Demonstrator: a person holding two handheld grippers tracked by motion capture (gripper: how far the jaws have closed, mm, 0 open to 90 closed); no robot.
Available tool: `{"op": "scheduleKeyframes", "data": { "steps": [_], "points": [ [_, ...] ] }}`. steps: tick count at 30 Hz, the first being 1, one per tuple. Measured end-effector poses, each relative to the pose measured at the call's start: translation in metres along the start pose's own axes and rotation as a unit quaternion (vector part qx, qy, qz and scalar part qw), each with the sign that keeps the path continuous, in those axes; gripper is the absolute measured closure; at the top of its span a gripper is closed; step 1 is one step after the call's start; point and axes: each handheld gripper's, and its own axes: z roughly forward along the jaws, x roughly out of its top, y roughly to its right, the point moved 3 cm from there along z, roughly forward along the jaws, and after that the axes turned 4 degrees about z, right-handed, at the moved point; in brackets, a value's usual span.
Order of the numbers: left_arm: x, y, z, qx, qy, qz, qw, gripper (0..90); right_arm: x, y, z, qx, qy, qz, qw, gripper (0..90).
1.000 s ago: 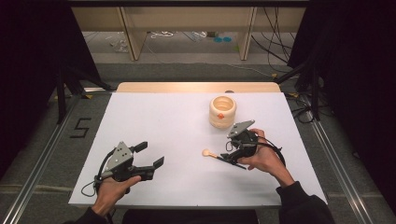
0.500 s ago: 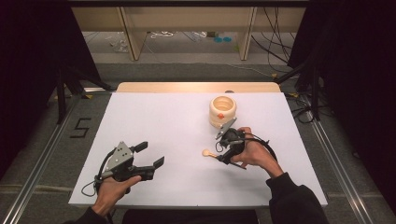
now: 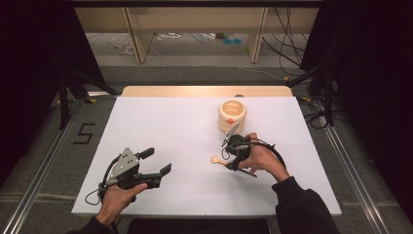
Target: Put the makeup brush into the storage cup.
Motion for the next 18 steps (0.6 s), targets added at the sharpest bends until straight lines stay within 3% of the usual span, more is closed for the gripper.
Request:
{"op": "scheduleKeyframes", "data": {
  "steps": [7, 15, 18],
  "points": [
    [0.0, 0.0, 0.0, -0.002, 0.004, -0.007, 1.0, 17.0, 0.0, -0.001, 0.005, 0.008, -0.034, 0.002, 0.9994, 50.8],
    [0.0, -0.001, 0.0, -0.002, 0.001, 0.004, 1.0, 17.0, 0.0, 0.001, 0.011, 0.015, -0.054, 0.01, 0.9984, 60.9],
    [0.0, 0.0, 0.001, -0.001, 0.001, -0.004, 1.0, 17.0, 0.0, 0.002, 0.013, 0.014, -0.061, 0.012, 0.9979, 62.1]
  ]
}}
